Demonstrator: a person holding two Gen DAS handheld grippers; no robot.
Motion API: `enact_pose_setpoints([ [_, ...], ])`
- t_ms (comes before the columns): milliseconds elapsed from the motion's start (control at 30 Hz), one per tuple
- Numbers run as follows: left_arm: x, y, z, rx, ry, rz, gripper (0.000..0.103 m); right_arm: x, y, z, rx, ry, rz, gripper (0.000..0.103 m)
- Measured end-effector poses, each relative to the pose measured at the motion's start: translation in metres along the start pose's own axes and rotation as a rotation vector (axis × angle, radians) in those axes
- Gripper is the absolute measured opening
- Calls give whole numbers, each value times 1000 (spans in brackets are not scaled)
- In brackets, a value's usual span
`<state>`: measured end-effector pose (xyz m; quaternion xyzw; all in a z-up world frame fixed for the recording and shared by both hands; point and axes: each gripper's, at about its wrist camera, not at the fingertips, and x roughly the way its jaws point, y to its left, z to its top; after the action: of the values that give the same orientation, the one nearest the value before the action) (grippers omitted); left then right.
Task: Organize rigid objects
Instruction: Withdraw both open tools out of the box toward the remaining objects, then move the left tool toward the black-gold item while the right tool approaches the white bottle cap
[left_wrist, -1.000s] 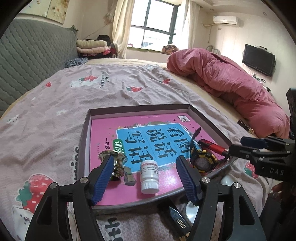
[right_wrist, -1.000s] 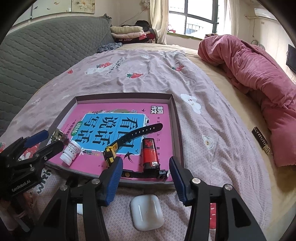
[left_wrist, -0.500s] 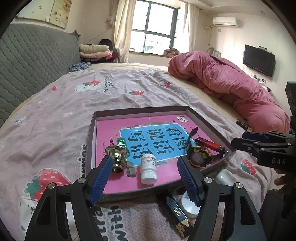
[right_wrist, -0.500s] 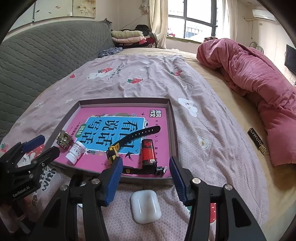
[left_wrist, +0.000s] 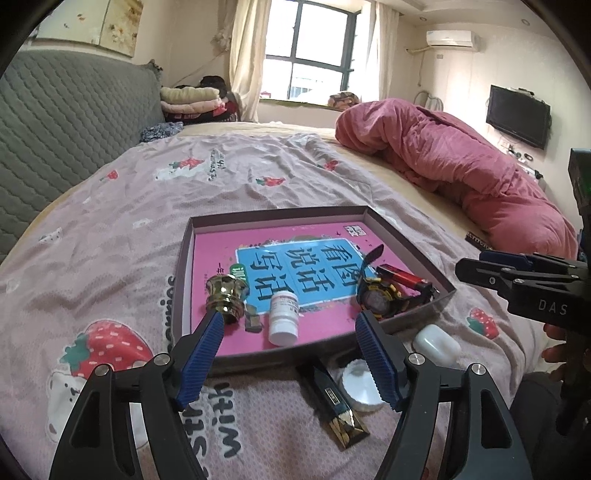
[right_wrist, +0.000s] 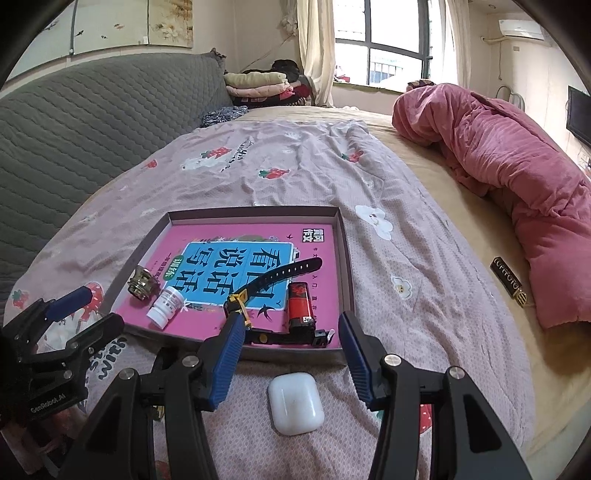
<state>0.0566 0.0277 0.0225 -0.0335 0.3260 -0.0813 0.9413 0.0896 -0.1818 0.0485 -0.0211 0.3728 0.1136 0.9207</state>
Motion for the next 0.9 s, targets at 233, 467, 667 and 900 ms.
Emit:
enact_pose_setpoints([
  [233, -1, -5, -7, 18, 24, 6, 75, -6, 0, -4, -5, -3, 8, 53],
  [467, -5, -9, -11, 35, 40, 9, 75, -10, 0, -7, -1, -5, 13, 53],
  [667, -7, -14, -14, 48, 54, 9, 75, -12, 2, -10, -11, 2, 18, 53],
  [900, -5, -17, -19, 56, 81, 7, 75, -13, 7, -16, -26, 11, 32, 53],
])
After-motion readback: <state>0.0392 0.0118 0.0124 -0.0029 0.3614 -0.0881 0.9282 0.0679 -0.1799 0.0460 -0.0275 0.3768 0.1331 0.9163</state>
